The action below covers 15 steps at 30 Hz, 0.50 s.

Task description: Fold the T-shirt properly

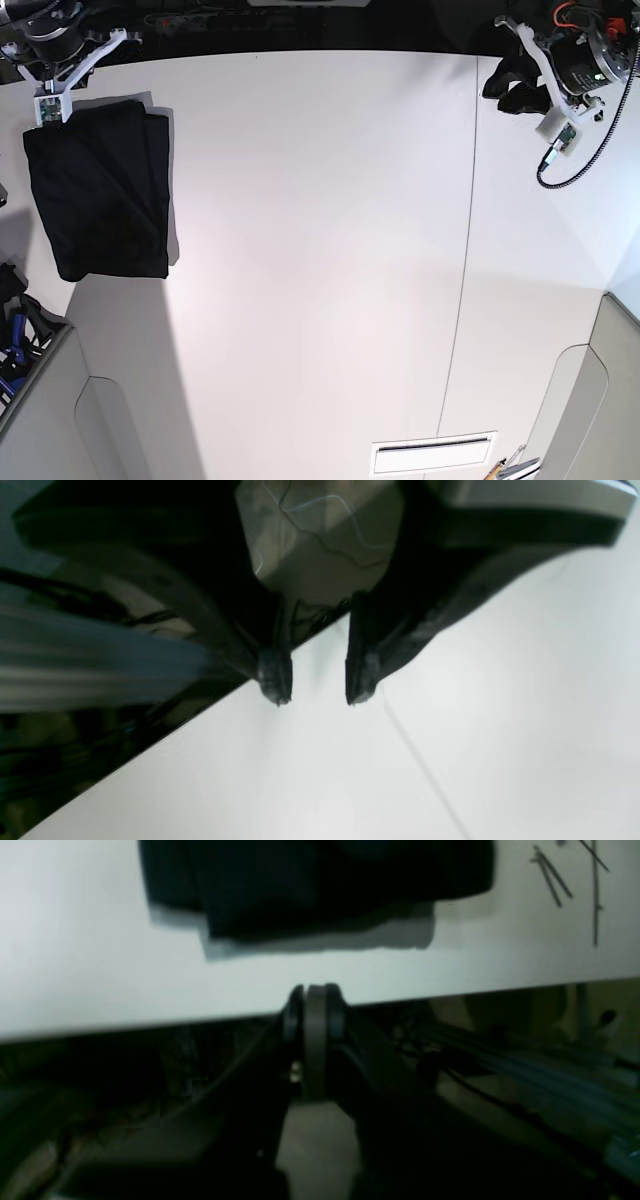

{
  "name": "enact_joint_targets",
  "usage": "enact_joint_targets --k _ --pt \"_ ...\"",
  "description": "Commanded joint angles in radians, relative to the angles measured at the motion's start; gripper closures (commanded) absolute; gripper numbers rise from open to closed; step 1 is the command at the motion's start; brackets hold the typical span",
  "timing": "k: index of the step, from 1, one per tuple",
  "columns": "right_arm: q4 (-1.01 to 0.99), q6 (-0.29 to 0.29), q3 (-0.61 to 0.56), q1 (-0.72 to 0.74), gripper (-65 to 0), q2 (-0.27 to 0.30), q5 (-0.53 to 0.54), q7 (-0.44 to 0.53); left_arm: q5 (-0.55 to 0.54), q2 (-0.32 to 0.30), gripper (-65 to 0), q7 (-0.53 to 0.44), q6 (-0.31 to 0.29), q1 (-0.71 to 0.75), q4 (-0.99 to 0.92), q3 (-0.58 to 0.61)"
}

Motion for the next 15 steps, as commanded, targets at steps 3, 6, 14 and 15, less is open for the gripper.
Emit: enact_joint_targets --k 3,6,14,15 --pt "0.02 0.099 0.004 -0.072 0.0 0.061 0.081 -0.047 -0.013 -0.011 -21.3 0.001 -0.005 0.034 0.016 -0.007" --pt "-0.007 0.195 0.004 -0.129 0.0 0.109 0.181 -0.067 -0.006 -0.011 -21.3 0.009 -0.005 0.085 0.016 -0.007" --pt "-0.276 0.321 0.004 -0.155 0.0 0.19 0.353 -0.077 0.128 -0.011 -21.3 0.024 -0.005 0.275 0.008 -0.007" --pt "-0.326 0.346 0.004 -0.155 0.0 0.196 0.388 -0.077 0.139 -0.011 -21.3 0.024 0.01 0.296 -0.001 -0.007"
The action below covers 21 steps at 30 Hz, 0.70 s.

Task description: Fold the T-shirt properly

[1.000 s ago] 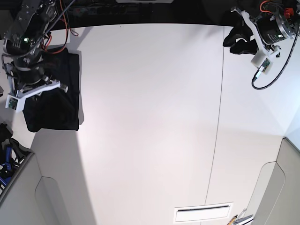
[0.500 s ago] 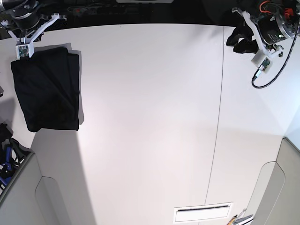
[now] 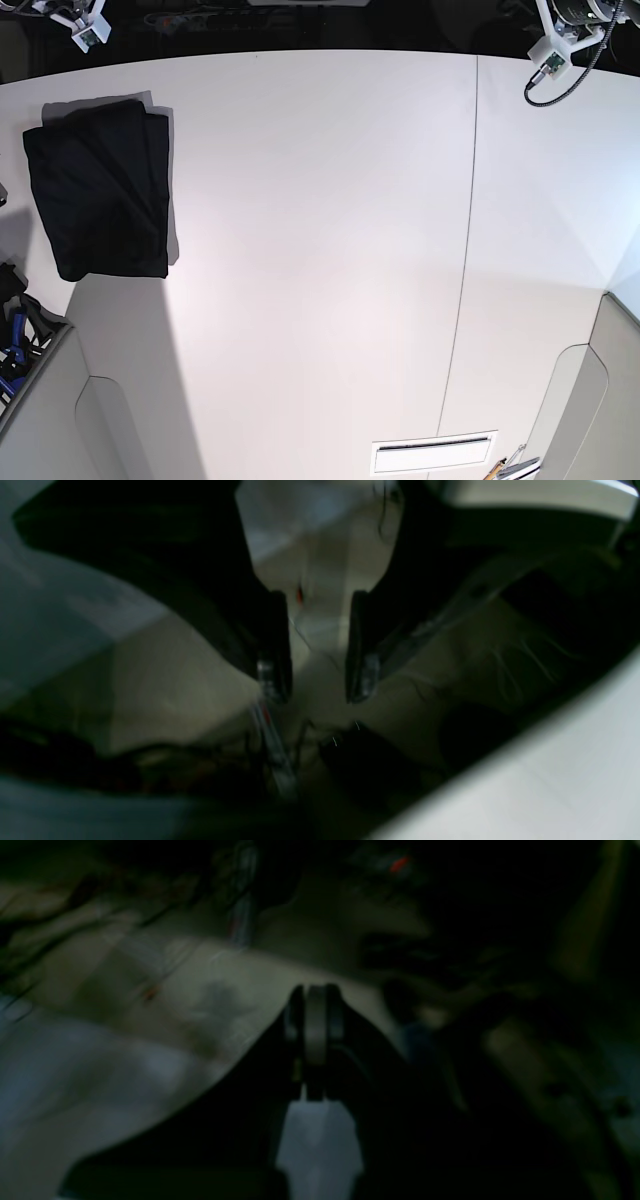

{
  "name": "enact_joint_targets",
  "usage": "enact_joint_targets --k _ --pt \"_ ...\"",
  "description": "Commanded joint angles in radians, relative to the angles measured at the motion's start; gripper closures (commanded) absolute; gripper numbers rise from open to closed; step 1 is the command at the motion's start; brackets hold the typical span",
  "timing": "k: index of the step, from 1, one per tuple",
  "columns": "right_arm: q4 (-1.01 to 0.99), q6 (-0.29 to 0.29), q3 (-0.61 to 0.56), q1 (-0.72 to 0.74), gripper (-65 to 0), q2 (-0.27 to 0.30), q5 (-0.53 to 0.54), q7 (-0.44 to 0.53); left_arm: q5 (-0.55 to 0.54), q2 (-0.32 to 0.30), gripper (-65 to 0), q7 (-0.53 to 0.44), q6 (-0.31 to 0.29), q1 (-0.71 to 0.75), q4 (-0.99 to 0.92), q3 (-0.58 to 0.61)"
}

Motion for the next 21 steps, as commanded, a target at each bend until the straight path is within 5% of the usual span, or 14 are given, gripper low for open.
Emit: enact_joint_targets --k 1,5,14,21 --pt "-0.036 0.023 0.004 -0.012 0.0 0.018 0.04 -0.001 0.006 -0.007 -21.3 -0.004 0.014 0.031 -0.005 -0.007" --pt "-0.247 0.121 -0.02 0.0 0.0 0.066 0.169 0.007 0.023 -0.007 -21.3 -0.004 0.017 0.093 -0.106 -0.007" --pt "-0.671 0.121 -0.227 0.161 0.0 0.186 0.185 0.02 0.018 -0.008 -21.3 -0.018 0.017 0.109 -0.493 -0.005" --pt "-0.92 0.121 -0.537 0.314 0.0 0.184 0.164 0.217 0.029 -0.007 -21.3 -0.279 0.005 0.08 -0.804 -0.004"
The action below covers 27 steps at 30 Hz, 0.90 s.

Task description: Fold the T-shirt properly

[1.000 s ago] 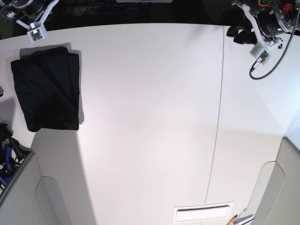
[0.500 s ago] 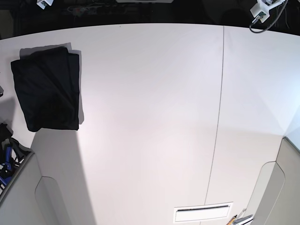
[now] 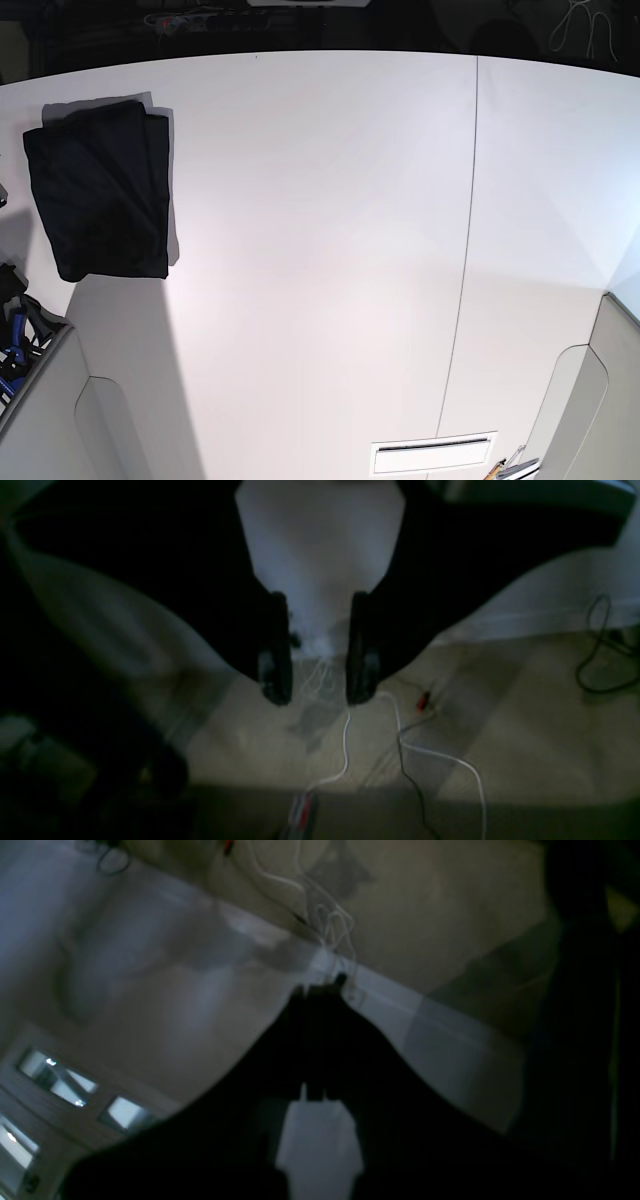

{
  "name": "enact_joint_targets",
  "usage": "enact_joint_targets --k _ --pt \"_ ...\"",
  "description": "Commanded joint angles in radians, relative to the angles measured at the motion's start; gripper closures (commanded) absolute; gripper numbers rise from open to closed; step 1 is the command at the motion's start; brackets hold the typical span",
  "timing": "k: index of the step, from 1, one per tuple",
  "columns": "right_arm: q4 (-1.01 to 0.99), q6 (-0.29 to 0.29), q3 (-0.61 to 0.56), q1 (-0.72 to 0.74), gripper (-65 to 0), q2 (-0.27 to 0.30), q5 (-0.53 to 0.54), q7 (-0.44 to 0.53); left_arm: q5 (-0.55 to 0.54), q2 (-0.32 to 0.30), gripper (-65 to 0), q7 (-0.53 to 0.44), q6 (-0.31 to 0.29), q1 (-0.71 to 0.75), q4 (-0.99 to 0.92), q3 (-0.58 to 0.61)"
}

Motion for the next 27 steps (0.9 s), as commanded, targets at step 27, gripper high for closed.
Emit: enact_joint_targets --k 27 --pt "-0.215 -0.303 -0.443 0.315 -2.6 -0.143 -0.167 0.45 0.427 0.148 -21.3 -0.406 -0.008 -0.535 -0.448 0.6"
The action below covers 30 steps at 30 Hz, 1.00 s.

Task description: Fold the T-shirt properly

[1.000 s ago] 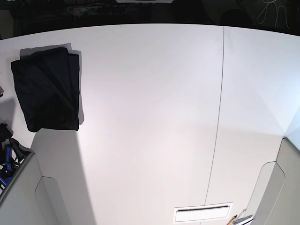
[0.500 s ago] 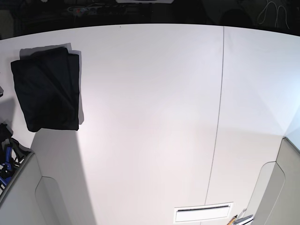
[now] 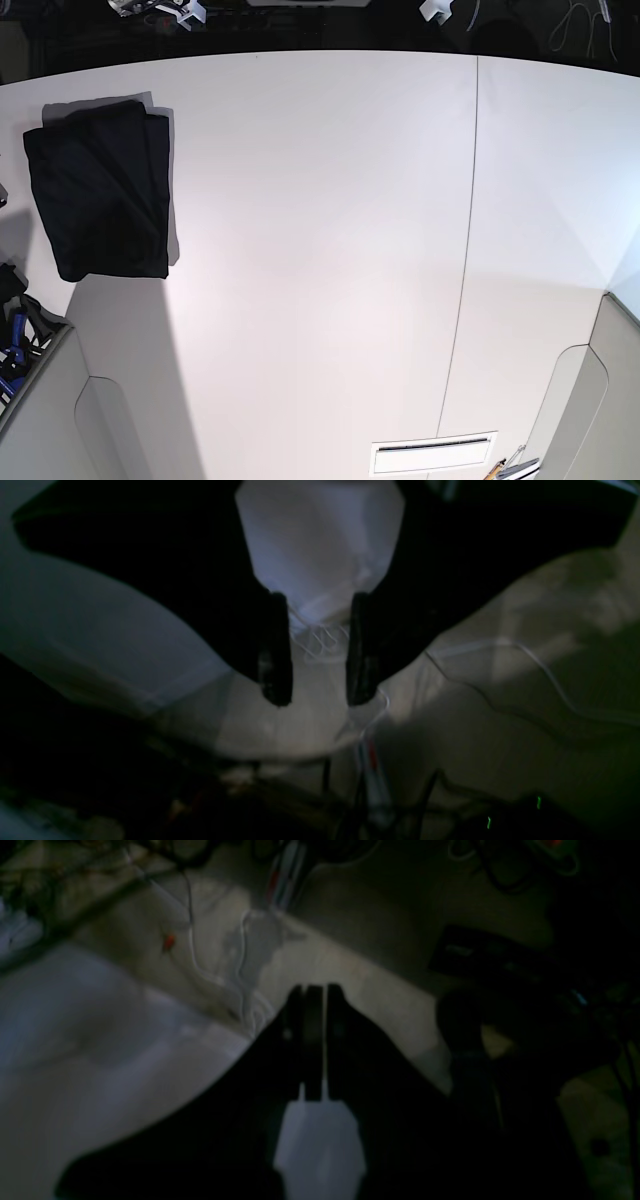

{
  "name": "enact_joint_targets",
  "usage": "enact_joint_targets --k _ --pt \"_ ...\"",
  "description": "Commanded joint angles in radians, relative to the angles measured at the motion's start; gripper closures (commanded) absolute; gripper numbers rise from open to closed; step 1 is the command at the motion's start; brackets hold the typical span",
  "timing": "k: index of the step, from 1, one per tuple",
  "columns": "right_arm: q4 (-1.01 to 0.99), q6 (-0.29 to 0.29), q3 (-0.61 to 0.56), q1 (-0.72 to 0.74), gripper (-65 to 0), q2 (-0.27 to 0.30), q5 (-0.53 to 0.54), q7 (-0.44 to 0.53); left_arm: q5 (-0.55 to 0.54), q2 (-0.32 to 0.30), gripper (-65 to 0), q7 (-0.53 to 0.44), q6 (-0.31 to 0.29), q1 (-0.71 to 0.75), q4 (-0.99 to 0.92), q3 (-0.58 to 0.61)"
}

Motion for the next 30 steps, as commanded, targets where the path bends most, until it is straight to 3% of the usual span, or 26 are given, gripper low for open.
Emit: enact_joint_targets --k 1,6,11,15,19,24,30 --pt "0.003 -0.011 0.001 0.003 -2.6 -0.002 0.003 0.013 -0.002 0.007 -21.3 -0.004 -0.01 -0.006 0.005 0.002" --pt "0.003 -0.085 0.001 0.023 -2.6 -0.064 0.012 0.032 -0.003 0.062 -21.3 -0.004 -0.01 -0.058 0.005 0.002" --pt "0.0 -0.137 0.001 0.026 -2.5 -0.12 0.074 0.032 0.063 0.066 -21.3 -0.006 -0.006 -0.067 0.005 0.002" --pt "-0.005 -0.205 0.001 0.026 -2.5 -0.165 0.078 0.035 0.171 0.05 -21.3 -0.141 0.118 -0.067 -0.006 0.002" --pt "-0.031 -0.214 0.002 0.027 -2.3 -0.199 0.078 0.089 0.27 0.045 -21.3 -0.229 0.222 -0.087 -0.07 0.002" --pt "-0.134 -0.225 0.003 0.06 -1.6 -0.222 0.082 0.114 0.31 0.045 -21.3 -0.248 0.287 -0.16 -0.194 0.002" --pt "-0.345 -0.233 0.004 0.123 -0.8 -0.233 0.184 0.181 0.311 0.045 -21.3 -0.298 0.29 -0.229 -0.336 0.002"
